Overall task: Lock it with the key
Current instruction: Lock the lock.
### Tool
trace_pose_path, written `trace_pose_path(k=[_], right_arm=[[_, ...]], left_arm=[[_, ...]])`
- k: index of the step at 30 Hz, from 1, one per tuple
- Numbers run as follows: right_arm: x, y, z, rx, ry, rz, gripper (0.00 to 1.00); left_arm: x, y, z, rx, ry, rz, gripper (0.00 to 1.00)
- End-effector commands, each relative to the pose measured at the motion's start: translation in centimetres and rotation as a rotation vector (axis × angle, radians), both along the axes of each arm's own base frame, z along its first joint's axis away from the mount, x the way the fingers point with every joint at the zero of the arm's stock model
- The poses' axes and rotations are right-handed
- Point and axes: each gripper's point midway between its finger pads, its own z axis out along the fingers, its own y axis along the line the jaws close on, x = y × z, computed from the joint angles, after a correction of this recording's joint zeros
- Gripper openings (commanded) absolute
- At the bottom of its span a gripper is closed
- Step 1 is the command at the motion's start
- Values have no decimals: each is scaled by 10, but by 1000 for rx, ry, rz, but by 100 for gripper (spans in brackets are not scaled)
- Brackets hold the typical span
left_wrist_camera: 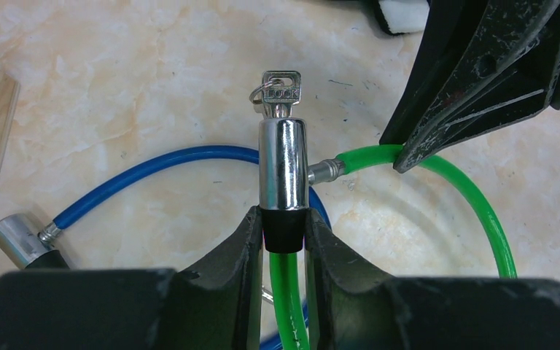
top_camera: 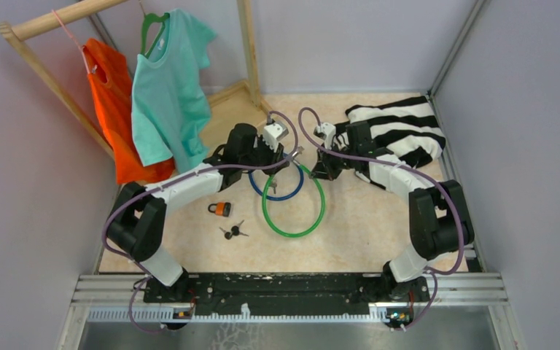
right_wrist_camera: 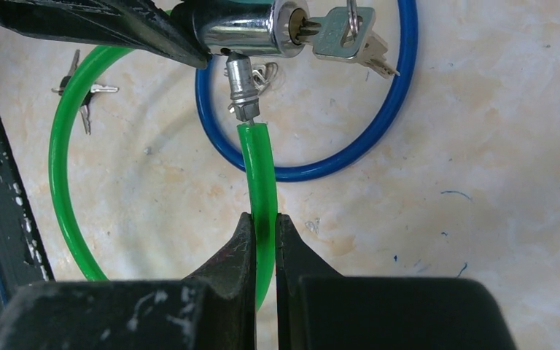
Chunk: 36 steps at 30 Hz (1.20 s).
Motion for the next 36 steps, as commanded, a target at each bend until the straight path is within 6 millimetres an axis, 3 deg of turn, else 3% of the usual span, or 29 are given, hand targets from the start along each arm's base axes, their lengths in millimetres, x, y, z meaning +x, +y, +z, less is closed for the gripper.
trace_pose_path(k=[1, 8, 22, 24, 36], right_arm=[[4, 34, 45, 166, -89, 113, 0], [-2, 49, 57, 231, -106, 182, 0], [23, 54, 63, 226, -130, 140, 0], [28, 54, 51, 205, -111, 133, 0], [31, 68, 62, 264, -82, 181, 0]], left_arm=[[-7, -14, 10, -73, -9, -63, 0], [-9, -18, -1, -73, 8, -89, 0], [-25, -25, -21, -80, 61, -178, 0], [-24, -24, -22, -71, 52, -180, 0], [-12, -15, -39, 43, -28, -116, 0]])
